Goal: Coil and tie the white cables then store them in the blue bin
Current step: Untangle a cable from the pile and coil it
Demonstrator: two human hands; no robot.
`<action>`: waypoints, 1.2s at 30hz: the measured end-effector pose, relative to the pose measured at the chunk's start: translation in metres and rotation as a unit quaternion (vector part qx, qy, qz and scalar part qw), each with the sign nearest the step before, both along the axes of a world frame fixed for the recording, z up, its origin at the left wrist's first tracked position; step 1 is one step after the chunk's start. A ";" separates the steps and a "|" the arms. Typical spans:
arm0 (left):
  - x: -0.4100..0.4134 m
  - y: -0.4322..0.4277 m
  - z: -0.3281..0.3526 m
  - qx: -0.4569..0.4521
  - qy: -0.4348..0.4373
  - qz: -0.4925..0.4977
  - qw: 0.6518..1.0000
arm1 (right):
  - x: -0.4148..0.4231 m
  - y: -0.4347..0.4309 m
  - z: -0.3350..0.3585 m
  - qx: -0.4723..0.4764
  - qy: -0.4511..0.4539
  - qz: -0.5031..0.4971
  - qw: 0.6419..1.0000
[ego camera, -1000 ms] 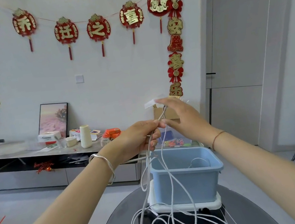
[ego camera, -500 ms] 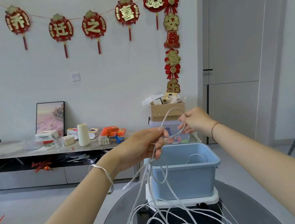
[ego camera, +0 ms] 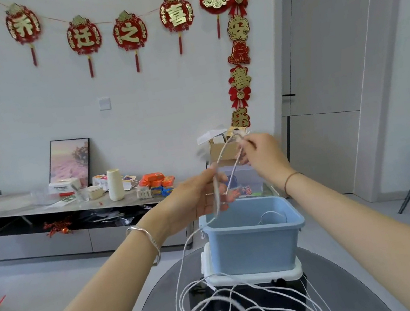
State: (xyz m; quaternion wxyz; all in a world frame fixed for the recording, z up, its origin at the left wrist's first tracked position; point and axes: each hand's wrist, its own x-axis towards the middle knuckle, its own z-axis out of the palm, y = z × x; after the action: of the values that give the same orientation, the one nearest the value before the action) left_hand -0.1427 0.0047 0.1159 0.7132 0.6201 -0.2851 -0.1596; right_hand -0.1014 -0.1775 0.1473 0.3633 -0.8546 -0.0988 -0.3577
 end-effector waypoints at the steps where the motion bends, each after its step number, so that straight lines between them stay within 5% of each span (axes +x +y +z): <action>1: -0.001 0.000 -0.003 0.014 0.000 -0.005 1.000 | 0.005 -0.004 0.001 0.074 0.033 -0.001 0.997; 8: 0.005 0.006 -0.003 -0.032 0.021 0.035 0.999 | 0.004 -0.015 -0.010 0.082 0.165 0.005 0.983; 12: 0.008 0.004 0.005 -0.075 0.045 0.079 0.993 | -0.001 -0.014 -0.016 -0.036 0.226 -0.011 0.973; 17: 0.015 0.001 0.012 -0.097 0.062 0.137 0.984 | -0.027 0.000 -0.010 -0.074 0.068 0.095 0.990; 21: 0.022 0.005 0.016 -0.155 0.112 0.156 0.969 | -0.050 0.004 0.009 -0.005 0.193 0.231 0.954; 24: 0.025 0.008 0.018 -0.096 0.122 0.210 0.965 | -0.063 0.002 0.023 0.031 0.172 0.243 0.954; 27: 0.027 0.011 0.016 0.077 0.054 0.321 0.942 | -0.067 0.001 0.034 0.037 0.142 0.229 0.962; 30: 0.025 0.011 0.014 0.239 -0.291 0.416 0.828 | -0.068 0.003 0.041 0.029 0.149 0.223 0.963; 32: 0.014 0.009 0.020 0.184 -0.332 0.289 0.879 | -0.064 0.004 0.044 0.045 0.141 0.220 0.964; 34: 0.000 0.006 0.026 0.148 -0.218 0.169 0.950 | -0.056 0.004 0.045 0.102 0.128 0.216 0.963; 36: -0.005 0.002 0.026 0.113 -0.163 0.096 0.975 | -0.048 0.003 0.046 0.175 0.120 0.217 0.953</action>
State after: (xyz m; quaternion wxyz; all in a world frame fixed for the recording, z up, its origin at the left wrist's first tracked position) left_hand -0.1478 0.0069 0.1423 0.5940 0.7392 -0.3169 -0.0182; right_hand -0.1492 -0.1740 0.1931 0.5849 -0.7722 -0.1740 -0.1769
